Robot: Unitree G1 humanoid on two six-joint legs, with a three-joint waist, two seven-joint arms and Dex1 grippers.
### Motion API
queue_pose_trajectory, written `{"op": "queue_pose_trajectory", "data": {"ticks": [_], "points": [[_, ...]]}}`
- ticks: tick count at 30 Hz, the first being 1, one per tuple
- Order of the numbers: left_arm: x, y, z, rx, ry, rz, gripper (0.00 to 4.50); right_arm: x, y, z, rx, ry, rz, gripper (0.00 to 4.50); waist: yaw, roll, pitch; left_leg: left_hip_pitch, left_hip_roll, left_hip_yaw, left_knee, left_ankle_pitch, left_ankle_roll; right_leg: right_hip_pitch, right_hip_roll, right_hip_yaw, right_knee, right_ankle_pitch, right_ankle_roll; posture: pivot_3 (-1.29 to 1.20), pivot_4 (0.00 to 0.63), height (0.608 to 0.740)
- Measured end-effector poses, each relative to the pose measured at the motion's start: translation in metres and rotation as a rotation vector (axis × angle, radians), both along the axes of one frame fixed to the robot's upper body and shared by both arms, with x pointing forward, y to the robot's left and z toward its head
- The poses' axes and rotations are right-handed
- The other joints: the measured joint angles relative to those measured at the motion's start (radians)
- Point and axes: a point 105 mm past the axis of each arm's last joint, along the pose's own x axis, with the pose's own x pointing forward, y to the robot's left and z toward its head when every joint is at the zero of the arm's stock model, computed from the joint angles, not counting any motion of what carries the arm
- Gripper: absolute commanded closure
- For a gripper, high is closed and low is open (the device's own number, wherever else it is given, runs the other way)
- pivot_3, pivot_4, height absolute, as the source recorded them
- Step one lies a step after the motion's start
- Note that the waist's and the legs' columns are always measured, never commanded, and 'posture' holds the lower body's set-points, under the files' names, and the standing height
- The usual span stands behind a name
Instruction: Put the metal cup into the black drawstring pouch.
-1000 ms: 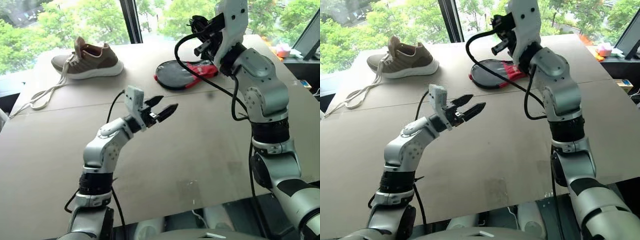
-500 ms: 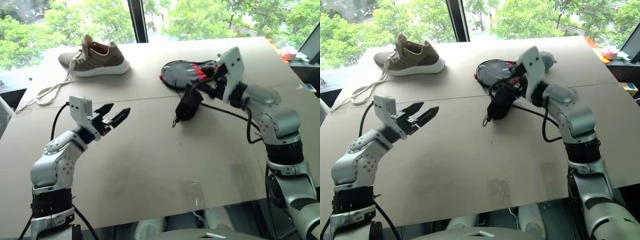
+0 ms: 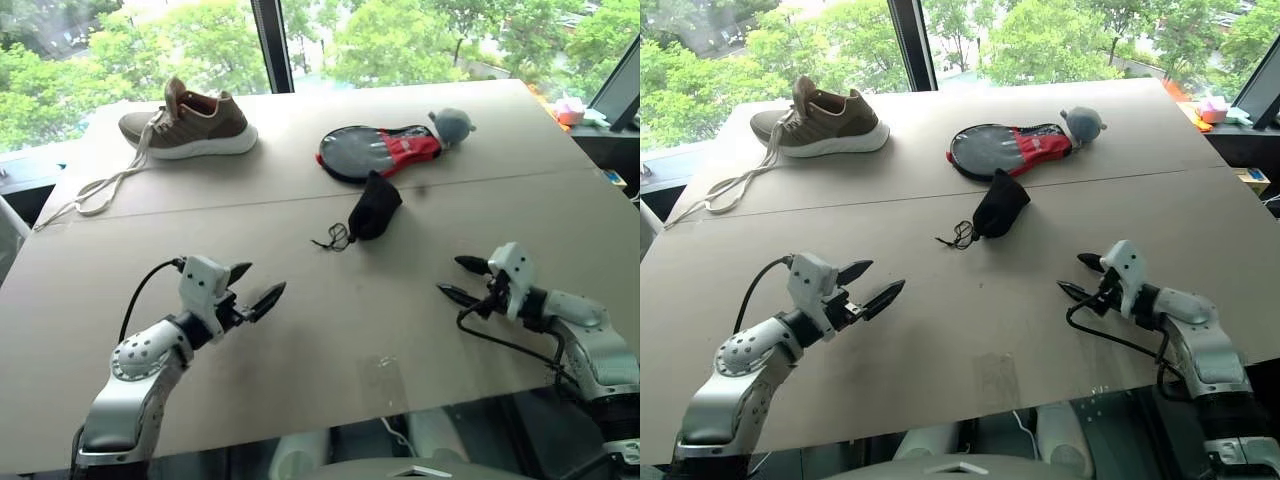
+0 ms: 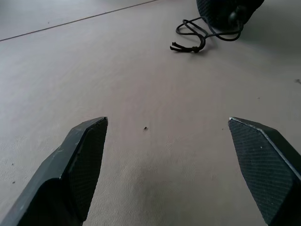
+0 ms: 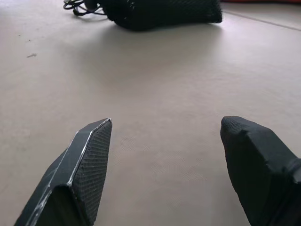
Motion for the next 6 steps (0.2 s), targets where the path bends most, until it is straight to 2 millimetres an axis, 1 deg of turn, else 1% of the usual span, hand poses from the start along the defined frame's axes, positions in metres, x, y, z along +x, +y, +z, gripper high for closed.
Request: {"op": "queue_pose_trajectory", "data": {"ticks": [2,6], "points": [[-0.005,0.005,-0.002,0.009,0.003,0.011,0.26,-0.005,-0.013,-0.001,0.022,0.008,-0.001,0.82,0.000,0.001,0.000,0.005,0.001,0.001,0.000,0.000,0.000,0.004,0.000,0.000,0.000,0.000,0.000,0.00,0.150,0.740],[-0.005,0.007,0.004,0.018,-0.031,0.011,0.26,-0.006,-0.020,0.005,0.033,-0.033,0.011,0.82,-0.001,0.001,0.001,0.011,0.003,0.001,-0.001,0.000,0.000,0.010,0.000,0.000,-0.001,-0.003,-0.004,0.00,0.150,0.740]]}}
